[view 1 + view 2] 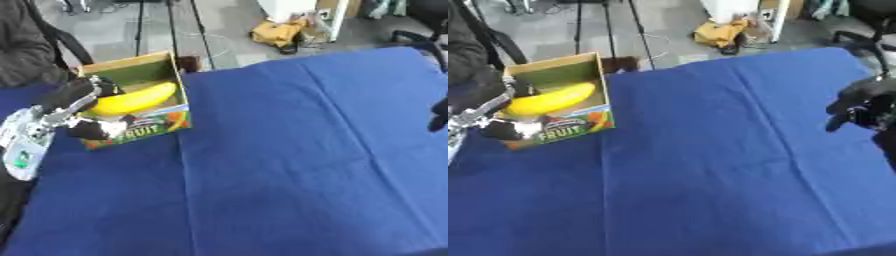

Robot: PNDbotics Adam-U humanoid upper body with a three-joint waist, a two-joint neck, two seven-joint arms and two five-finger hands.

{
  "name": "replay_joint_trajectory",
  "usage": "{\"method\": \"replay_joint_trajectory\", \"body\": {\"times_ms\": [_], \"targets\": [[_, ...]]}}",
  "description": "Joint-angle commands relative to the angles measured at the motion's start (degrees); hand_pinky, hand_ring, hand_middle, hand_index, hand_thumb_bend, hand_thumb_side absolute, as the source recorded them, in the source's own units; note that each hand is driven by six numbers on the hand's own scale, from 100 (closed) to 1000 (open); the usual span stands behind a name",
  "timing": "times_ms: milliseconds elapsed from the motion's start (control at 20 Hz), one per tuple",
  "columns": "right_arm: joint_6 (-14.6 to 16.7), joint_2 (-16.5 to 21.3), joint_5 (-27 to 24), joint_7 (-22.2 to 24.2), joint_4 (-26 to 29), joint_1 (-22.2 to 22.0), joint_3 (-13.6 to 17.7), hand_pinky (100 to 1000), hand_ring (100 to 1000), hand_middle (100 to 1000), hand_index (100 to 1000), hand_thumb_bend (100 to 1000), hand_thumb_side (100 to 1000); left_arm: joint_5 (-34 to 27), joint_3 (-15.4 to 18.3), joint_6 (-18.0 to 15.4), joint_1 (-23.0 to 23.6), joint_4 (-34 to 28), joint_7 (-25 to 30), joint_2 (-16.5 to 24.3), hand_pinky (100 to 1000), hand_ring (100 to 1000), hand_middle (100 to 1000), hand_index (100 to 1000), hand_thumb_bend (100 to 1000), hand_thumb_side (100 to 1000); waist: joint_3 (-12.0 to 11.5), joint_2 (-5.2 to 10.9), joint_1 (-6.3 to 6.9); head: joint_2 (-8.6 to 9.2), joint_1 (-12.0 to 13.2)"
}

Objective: Pick up objects on the table and place them in the box.

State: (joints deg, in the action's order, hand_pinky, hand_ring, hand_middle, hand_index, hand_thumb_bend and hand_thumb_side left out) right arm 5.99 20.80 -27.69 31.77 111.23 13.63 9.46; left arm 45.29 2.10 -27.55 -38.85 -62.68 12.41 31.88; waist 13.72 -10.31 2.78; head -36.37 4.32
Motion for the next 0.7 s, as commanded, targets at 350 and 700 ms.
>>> {"method": "replay_joint_trajectory", "body": {"times_ms": [350,700], "targets": [[0.72,1.39,0.85,1.23,0.82,0.93,-0.59,546,662,658,706,100,526,2.01,3.31,1.48,-1.68,8.03,-5.44,6.14,505,484,488,735,340,646,1.83,-0.24,0.11,2.13,1.0],[0.65,1.44,0.74,1.39,0.69,1.04,-0.77,547,662,658,706,100,525,3.69,3.93,1.28,-1.83,11.46,-9.8,7.41,577,578,592,762,371,862,3.59,0.08,0.53,2.83,1.32]]}}
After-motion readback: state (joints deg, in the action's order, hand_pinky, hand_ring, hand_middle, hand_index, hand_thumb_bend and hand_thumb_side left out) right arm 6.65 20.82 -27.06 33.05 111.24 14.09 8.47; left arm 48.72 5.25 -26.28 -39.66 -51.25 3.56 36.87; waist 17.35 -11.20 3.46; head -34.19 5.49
